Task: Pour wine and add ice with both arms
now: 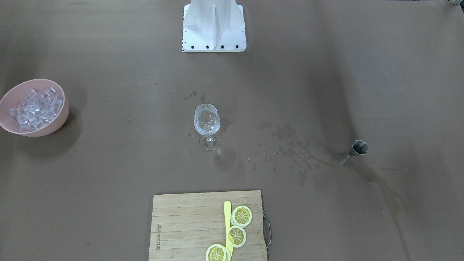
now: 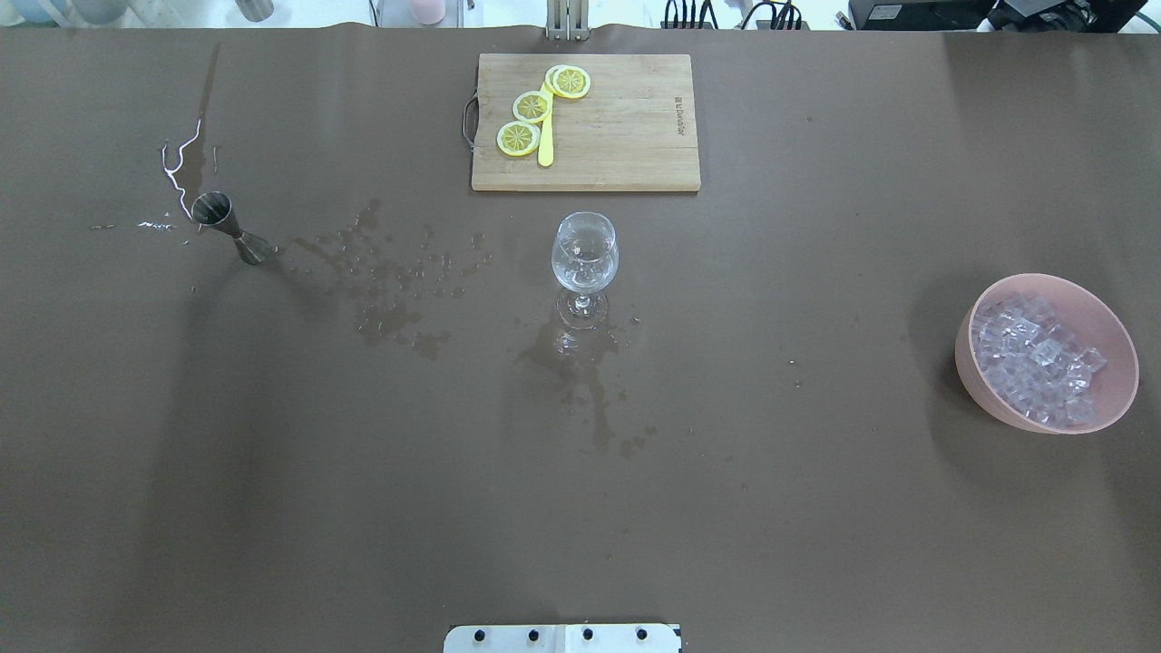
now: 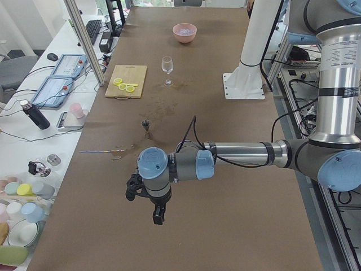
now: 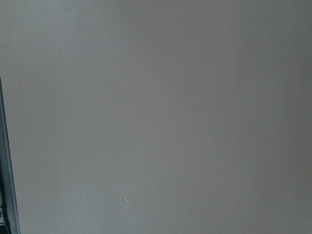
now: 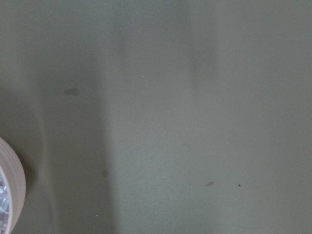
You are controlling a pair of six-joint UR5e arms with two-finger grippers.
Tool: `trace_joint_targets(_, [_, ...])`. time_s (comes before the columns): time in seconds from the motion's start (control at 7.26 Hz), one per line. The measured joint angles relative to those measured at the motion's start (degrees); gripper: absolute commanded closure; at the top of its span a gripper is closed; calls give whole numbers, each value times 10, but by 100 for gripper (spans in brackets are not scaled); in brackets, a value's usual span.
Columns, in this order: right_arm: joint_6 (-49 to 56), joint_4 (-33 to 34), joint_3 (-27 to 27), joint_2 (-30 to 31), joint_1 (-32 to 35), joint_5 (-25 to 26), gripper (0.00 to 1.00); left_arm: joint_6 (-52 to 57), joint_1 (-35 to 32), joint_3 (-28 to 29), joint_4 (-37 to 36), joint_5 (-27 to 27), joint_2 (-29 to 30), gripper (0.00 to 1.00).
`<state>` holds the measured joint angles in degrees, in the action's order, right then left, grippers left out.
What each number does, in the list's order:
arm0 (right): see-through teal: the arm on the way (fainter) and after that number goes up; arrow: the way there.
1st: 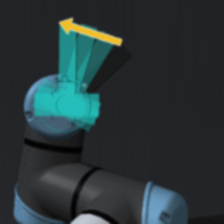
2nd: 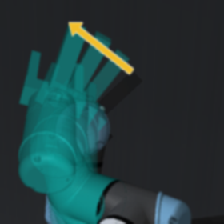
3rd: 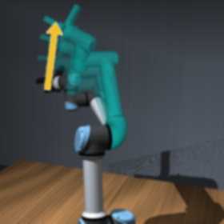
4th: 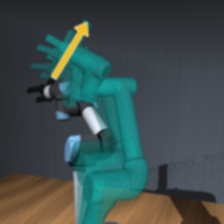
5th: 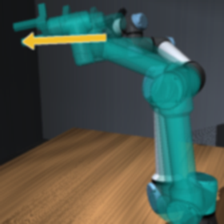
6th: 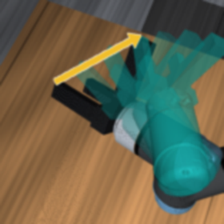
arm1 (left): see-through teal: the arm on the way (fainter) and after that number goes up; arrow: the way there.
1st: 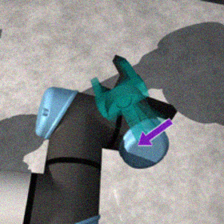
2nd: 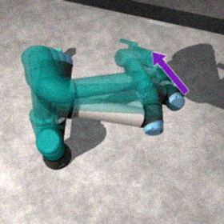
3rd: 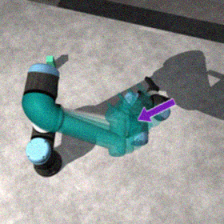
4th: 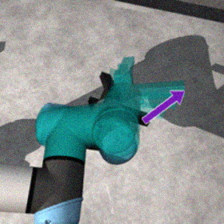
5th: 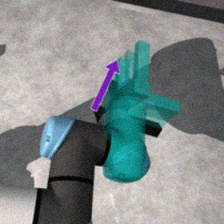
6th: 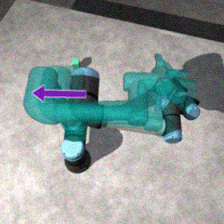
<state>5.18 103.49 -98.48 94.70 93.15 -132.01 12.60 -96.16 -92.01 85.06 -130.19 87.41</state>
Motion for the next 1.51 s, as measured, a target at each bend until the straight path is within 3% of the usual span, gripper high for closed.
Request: trace_joint_targets(1.51, [-1,0,-1,4,9,-2,0,-3,0,0,8,2,1,2])
